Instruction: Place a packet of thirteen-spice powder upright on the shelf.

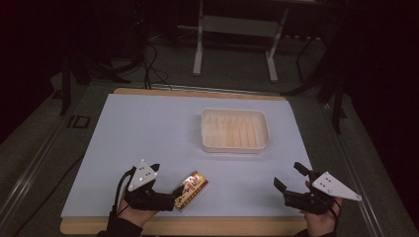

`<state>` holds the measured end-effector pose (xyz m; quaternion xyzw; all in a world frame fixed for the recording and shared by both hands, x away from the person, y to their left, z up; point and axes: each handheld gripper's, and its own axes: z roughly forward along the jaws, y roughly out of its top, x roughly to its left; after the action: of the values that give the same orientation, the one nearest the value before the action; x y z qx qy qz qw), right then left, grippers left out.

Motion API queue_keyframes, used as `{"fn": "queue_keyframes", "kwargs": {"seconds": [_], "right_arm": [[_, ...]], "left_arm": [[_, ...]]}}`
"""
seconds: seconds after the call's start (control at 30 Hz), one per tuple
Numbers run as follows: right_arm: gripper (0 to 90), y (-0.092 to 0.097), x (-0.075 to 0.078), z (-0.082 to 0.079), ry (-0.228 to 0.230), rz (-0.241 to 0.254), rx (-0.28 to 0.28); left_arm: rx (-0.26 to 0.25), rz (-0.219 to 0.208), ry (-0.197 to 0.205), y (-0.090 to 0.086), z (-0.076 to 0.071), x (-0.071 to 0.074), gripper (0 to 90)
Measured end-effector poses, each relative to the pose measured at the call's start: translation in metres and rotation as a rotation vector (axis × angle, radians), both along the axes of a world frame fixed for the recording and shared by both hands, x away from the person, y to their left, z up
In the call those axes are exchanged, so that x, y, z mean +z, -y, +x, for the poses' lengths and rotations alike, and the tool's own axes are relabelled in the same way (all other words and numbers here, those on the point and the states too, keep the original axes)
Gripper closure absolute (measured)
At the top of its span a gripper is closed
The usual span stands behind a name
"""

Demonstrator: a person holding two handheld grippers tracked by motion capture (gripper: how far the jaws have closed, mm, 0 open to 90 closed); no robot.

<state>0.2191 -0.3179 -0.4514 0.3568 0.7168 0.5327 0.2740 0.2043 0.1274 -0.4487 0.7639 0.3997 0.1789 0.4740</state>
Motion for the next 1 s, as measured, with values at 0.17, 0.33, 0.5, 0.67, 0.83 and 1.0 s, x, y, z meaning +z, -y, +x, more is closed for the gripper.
{"fn": "queue_keyframes", "kwargs": {"seconds": [0.17,0.33,0.5,0.67,0.83,1.0], "right_arm": [[11.8,-0.001,-0.001,0.001,-0.008,0.003,0.008],[11.7,-0.002,-0.001,0.001,-0.009,0.001,0.014],[11.7,-0.003,-0.001,0.001,-0.011,0.008,0.024],[11.7,-0.003,-0.001,0.0,-0.009,0.011,0.037],[11.7,-0.003,-0.002,0.001,-0.014,0.013,0.04],[11.8,-0.003,-0.002,0.001,-0.018,0.014,0.04]], "left_arm": [[-0.011,0.034,-0.025,0.013,0.004,-0.003,2.3],[-0.012,0.023,-0.063,0.026,0.008,-0.008,2.2],[0.042,0.033,-0.065,0.034,0.011,-0.015,1.5],[0.043,0.061,-0.106,0.04,0.015,-0.024,1.9],[0.04,0.11,-0.143,0.048,0.021,-0.034,1.9],[0.028,0.13,-0.155,0.054,0.027,-0.044,1.9]]}}
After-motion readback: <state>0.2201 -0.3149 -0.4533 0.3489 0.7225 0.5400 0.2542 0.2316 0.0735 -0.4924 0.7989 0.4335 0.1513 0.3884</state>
